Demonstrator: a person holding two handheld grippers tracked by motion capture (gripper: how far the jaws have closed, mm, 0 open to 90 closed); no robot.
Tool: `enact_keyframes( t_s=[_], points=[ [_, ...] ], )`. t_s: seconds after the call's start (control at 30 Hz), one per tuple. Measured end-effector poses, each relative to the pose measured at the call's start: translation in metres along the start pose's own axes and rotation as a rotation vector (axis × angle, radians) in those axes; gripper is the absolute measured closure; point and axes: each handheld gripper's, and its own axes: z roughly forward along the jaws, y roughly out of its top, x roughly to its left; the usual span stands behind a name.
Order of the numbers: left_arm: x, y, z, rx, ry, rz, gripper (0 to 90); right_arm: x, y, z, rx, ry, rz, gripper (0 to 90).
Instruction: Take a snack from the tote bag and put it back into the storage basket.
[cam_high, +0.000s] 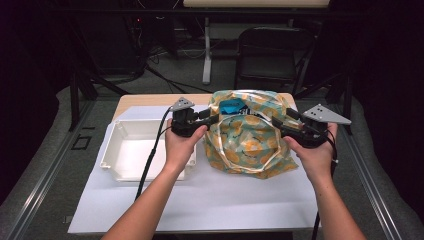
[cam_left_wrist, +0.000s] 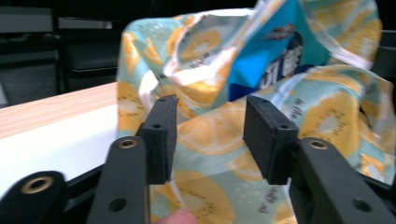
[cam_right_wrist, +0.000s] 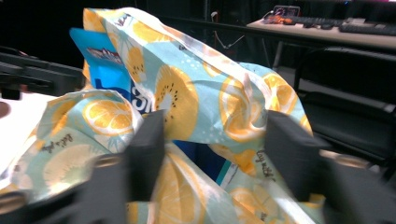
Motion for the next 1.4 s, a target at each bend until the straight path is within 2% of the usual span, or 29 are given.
enact_keyframes(
  t_s=[0.03, 0.07, 0.13, 0.2, 0.3, 0.37, 0.47, 0.57, 0.7, 0.77, 0.83, 0.9, 0.93, 0.97, 1.03, 1.17, 1.27, 1.3, 1.33, 1.4],
  points=[
    [-0.001, -0.001, 0.001, 0.014, -0.01, 0.004, 52.7, 0.001, -0.001, 0.001, 0.008, -0.026, -0.028, 65.5],
    [-0.001, -0.002, 0.001, 0.021, -0.011, 0.011, 52.7, 0.001, -0.001, 0.001, 0.008, -0.026, -0.028, 65.5],
    [-0.001, -0.003, 0.001, 0.027, -0.013, 0.009, 52.5, 0.0, -0.002, 0.001, 0.007, -0.046, -0.025, 79.8],
    [-0.001, -0.005, 0.002, 0.027, -0.02, 0.008, 53.5, -0.003, -0.001, -0.002, -0.01, -0.045, -0.017, 89.0],
    [-0.001, -0.007, 0.003, 0.044, -0.029, 0.008, 56.2, -0.006, 0.004, -0.006, -0.038, -0.052, 0.002, 90.0],
    [-0.002, -0.009, 0.004, 0.047, -0.032, 0.012, 57.9, -0.008, 0.008, -0.004, -0.035, -0.066, -0.009, 90.0],
    [-0.003, -0.011, 0.005, 0.057, -0.03, 0.017, 62.0, -0.011, 0.011, 0.0, -0.033, -0.072, 0.0, 90.0],
    [-0.004, -0.011, 0.006, 0.075, -0.027, 0.032, 70.8, -0.017, 0.02, 0.005, -0.058, -0.082, 0.034, 90.0],
    [-0.006, -0.011, 0.006, 0.093, -0.01, 0.057, 88.6, -0.022, 0.034, 0.008, -0.073, -0.108, 0.049, 90.0],
    [-0.004, -0.012, 0.007, 0.106, -0.025, 0.053, 90.0, -0.026, 0.039, 0.011, -0.066, -0.132, 0.055, 90.0],
    [-0.004, -0.014, 0.008, 0.127, -0.01, 0.061, 90.0, -0.032, 0.038, 0.018, -0.025, -0.14, 0.075, 90.0],
    [-0.004, -0.017, 0.009, 0.136, -0.016, 0.057, 90.0, -0.038, 0.031, 0.028, 0.04, -0.141, 0.096, 90.0],
    [-0.005, -0.018, 0.01, 0.148, -0.005, 0.065, 90.0, -0.04, 0.026, 0.032, 0.066, -0.148, 0.1, 90.0],
    [-0.006, -0.02, 0.01, 0.161, -0.002, 0.069, 90.0, -0.045, 0.01, 0.042, 0.134, -0.152, 0.119, 90.0],
    [-0.007, -0.023, 0.01, 0.169, -0.004, 0.072, 90.0, -0.046, 0.003, 0.045, 0.15, -0.15, 0.133, 90.0],
    [-0.006, -0.028, 0.007, 0.192, 0.025, 0.085, 90.0, -0.052, -0.036, 0.054, 0.271, -0.155, 0.161, 90.0],
    [-0.001, -0.03, 0.002, 0.169, 0.042, 0.056, 90.0, -0.057, -0.064, 0.056, 0.343, -0.16, 0.207, 90.0],
    [0.001, -0.03, 0.0, 0.153, 0.052, 0.043, 87.4, -0.058, -0.07, 0.055, 0.355, -0.154, 0.215, 89.8],
    [0.003, -0.029, -0.003, 0.13, 0.061, 0.03, 75.7, -0.06, -0.076, 0.054, 0.378, -0.142, 0.214, 89.2],
    [0.005, -0.028, -0.008, 0.084, 0.066, 0.01, 72.3, -0.06, -0.083, 0.049, 0.37, -0.147, 0.211, 83.4]
  ],
)
